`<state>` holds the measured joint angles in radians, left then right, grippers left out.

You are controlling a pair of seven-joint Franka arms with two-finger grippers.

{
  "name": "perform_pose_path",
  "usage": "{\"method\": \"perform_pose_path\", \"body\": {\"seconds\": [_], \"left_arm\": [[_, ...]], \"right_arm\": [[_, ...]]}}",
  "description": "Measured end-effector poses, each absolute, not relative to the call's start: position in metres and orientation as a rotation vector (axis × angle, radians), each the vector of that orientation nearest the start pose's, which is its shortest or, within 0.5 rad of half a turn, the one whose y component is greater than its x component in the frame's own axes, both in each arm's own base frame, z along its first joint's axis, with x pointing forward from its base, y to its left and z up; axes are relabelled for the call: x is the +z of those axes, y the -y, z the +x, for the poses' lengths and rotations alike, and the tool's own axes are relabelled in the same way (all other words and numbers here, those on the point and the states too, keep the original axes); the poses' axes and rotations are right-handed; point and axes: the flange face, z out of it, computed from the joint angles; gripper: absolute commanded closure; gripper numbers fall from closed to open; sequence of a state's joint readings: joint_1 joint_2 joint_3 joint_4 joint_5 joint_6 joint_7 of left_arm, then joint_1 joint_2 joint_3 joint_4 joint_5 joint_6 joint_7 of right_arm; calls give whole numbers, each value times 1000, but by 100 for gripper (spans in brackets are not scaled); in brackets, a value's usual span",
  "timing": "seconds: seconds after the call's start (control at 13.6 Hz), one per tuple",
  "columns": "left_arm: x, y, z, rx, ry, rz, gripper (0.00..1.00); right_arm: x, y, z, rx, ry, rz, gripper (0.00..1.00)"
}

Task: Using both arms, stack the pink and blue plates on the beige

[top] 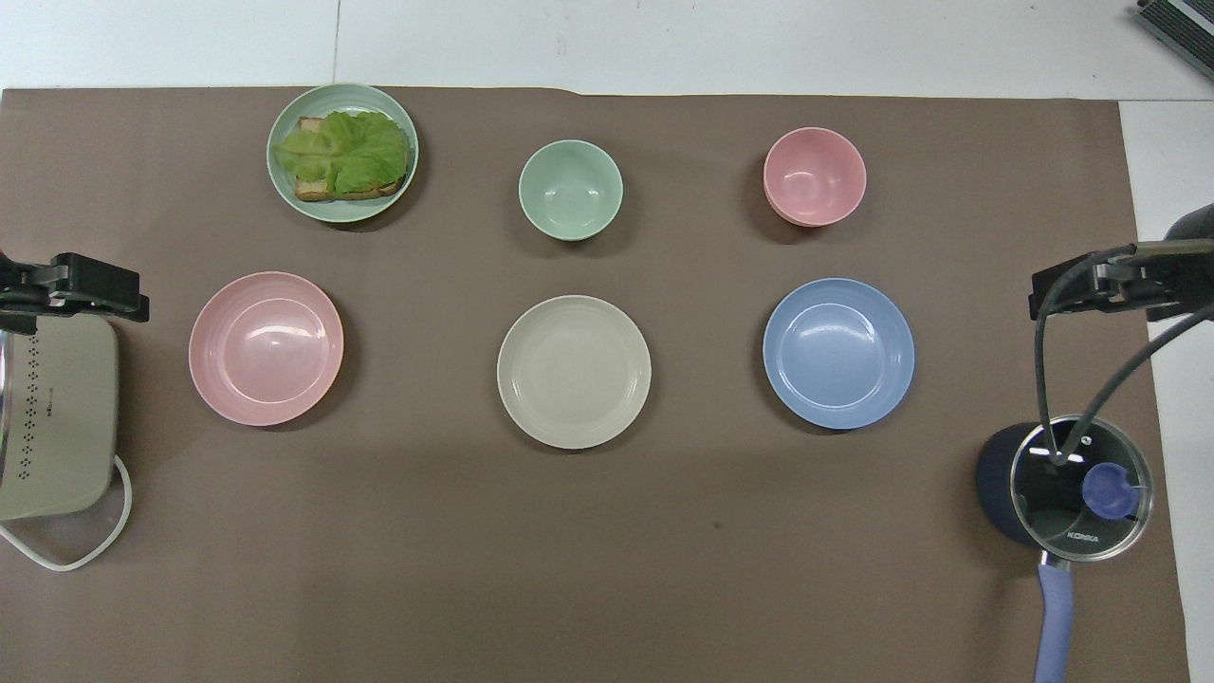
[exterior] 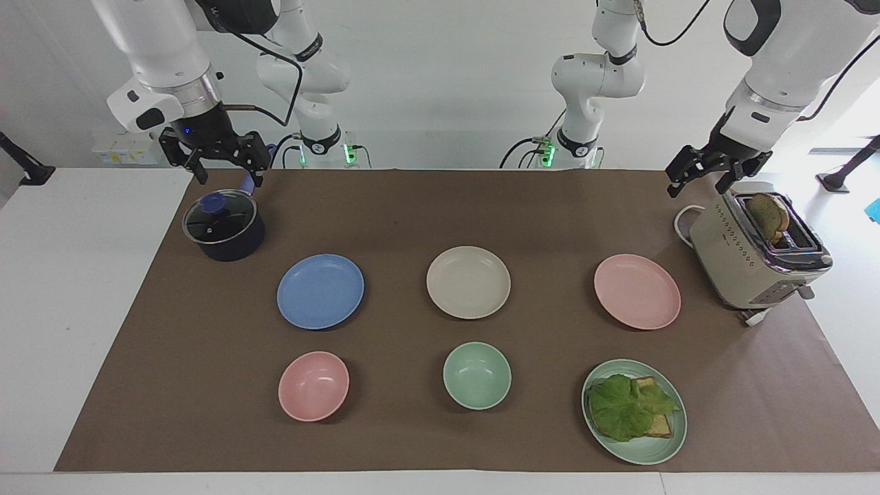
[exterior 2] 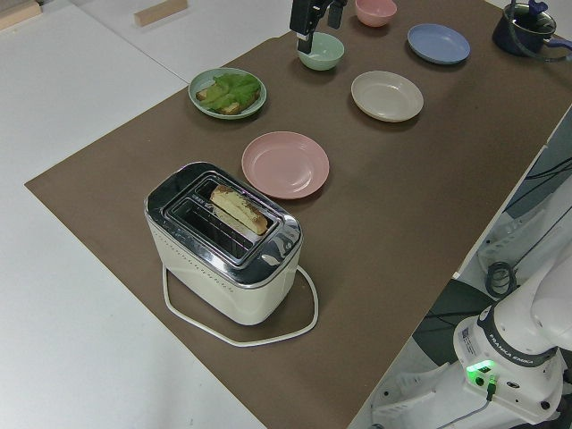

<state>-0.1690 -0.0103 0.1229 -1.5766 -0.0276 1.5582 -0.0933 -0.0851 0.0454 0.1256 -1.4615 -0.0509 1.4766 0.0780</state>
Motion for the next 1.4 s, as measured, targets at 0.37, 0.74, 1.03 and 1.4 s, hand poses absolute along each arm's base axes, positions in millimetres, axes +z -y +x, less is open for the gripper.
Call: {"method": "perform_pose_path", "body": {"seconds": [0.37,0.74,1.03,1.4], "left_arm": [[626,27,549,16,76,-3169,0],[590,16,550,92,112,-3163,0],[479,-9,554,109,192,-3154,0],[349,-50,555,126,308,-3125,0]], "right_arm": [[642,-15,559,45,-66,-3187,0],[642,-15,559,45,-67,-3187,0],[642,-15,559,45,-67,-3187,0],[642,-15,559,46,-67,-3187,0]]}}
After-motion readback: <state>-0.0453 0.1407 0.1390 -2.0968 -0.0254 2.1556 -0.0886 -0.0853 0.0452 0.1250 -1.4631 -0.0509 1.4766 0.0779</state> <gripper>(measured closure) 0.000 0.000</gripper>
